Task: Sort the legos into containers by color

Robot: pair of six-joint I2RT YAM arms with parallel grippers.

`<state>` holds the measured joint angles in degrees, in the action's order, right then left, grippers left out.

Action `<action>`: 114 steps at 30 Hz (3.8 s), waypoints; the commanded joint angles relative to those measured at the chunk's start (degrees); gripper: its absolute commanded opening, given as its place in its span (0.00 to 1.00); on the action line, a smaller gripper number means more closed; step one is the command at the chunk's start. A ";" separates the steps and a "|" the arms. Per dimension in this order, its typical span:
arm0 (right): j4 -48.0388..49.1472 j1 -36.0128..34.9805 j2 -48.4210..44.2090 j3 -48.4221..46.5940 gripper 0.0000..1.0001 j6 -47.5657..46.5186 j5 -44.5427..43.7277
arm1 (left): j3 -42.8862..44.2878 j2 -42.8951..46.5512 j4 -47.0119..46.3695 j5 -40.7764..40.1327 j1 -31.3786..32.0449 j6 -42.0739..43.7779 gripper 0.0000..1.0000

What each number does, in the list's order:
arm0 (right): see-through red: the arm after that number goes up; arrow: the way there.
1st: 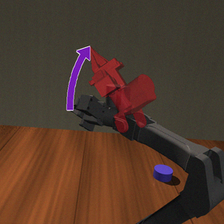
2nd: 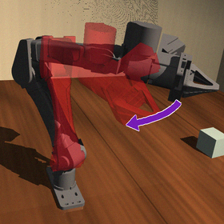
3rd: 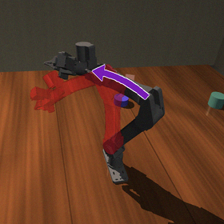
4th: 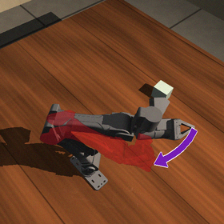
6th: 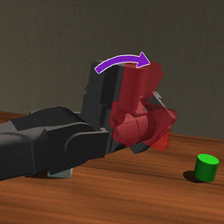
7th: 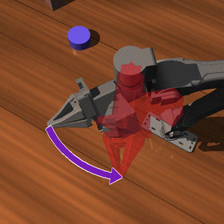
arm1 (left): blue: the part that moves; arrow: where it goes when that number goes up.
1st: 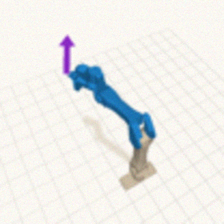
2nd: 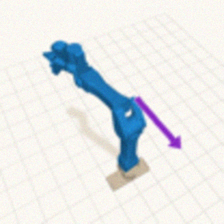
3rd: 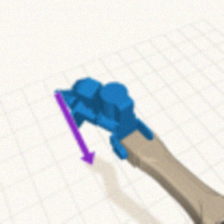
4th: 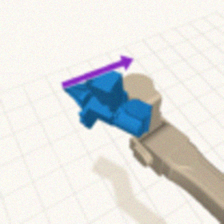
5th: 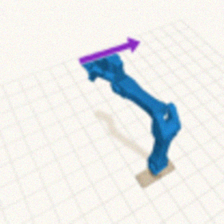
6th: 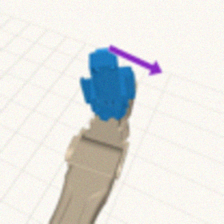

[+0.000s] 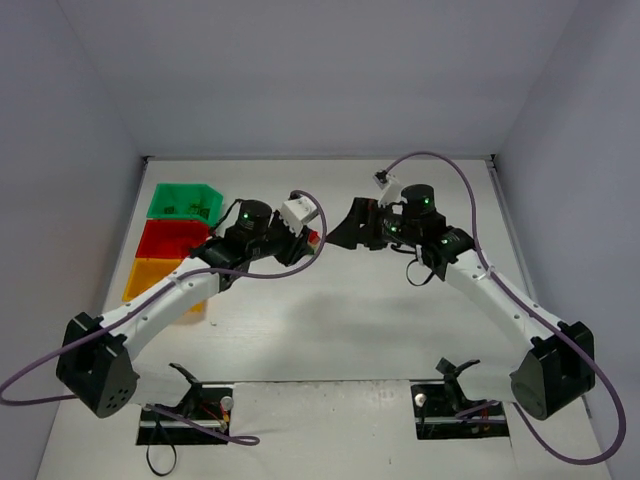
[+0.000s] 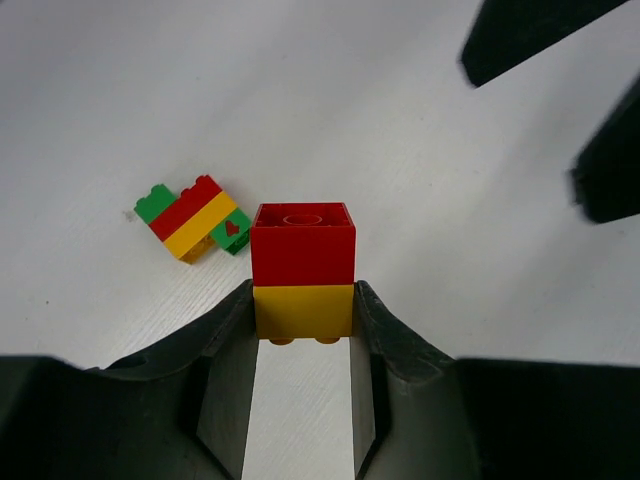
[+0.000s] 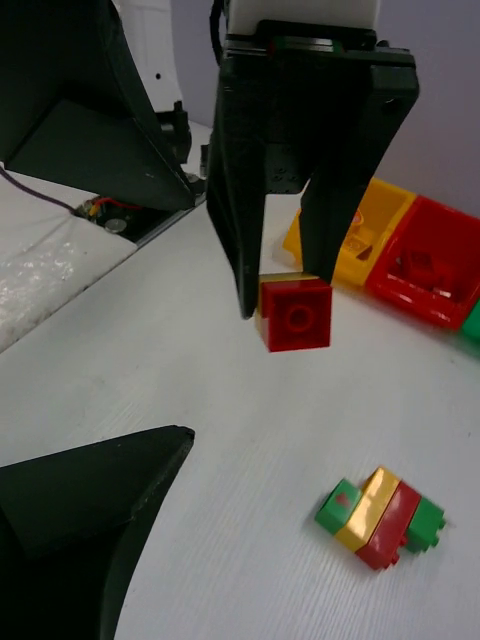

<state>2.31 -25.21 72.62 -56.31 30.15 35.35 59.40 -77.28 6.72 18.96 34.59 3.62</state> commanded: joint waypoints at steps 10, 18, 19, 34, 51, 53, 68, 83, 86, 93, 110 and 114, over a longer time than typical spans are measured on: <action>4.81 -5.81 4.63 -8.98 0.67 8.43 -0.20 | -0.07 10.30 -3.64 5.03 4.08 8.95 0.13; 5.16 -7.22 5.43 -9.78 0.58 7.64 0.33 | 0.02 10.83 -3.56 5.56 4.26 9.57 0.13; 5.25 -7.39 5.43 -9.87 0.55 7.47 0.59 | 0.10 10.74 -3.64 5.56 4.26 9.39 0.13; 5.61 -6.61 3.23 -9.51 0.00 5.27 3.05 | -2.70 7.76 -2.77 2.22 4.08 5.26 0.00; -0.37 10.01 -2.92 -7.07 0.00 -3.95 6.49 | -10.89 14.42 6.68 -21.99 -6.18 -18.77 0.00; -0.46 10.01 -3.10 -6.36 0.00 -4.22 6.05 | -10.18 15.39 9.08 -27.26 -9.68 -23.96 0.00; -0.46 10.01 -1.69 -0.82 0.00 -8.97 5.87 | -8.42 11.10 23.51 -38.65 -38.80 -33.76 0.30; -0.28 1.58 -0.72 -4.32 0.02 -23.19 8.33 | 2.63 13.21 19.38 -3.69 -35.12 -31.73 0.62; 1.37 -3.17 -1.51 -5.21 0.04 -27.85 7.01 | 7.64 11.63 21.05 5.01 -28.73 -36.11 0.64; 5.95 -8.53 -4.77 -4.33 0.05 -36.38 6.05 | 12.67 10.74 16.14 13.73 -15.28 -48.43 0.65; 7.27 -12.76 -4.59 -6.88 0.09 -44.30 5.08 | 17.16 3.98 13.40 14.79 -0.49 -52.84 0.63; 7.45 -12.93 -4.51 -6.88 0.10 -44.30 4.55 | 17.24 2.75 14.37 15.05 -0.05 -52.48 0.49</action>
<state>4.69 -37.60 68.66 -60.29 -12.99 40.64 73.30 -74.91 22.98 33.21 34.06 -49.10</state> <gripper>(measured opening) 0.331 0.511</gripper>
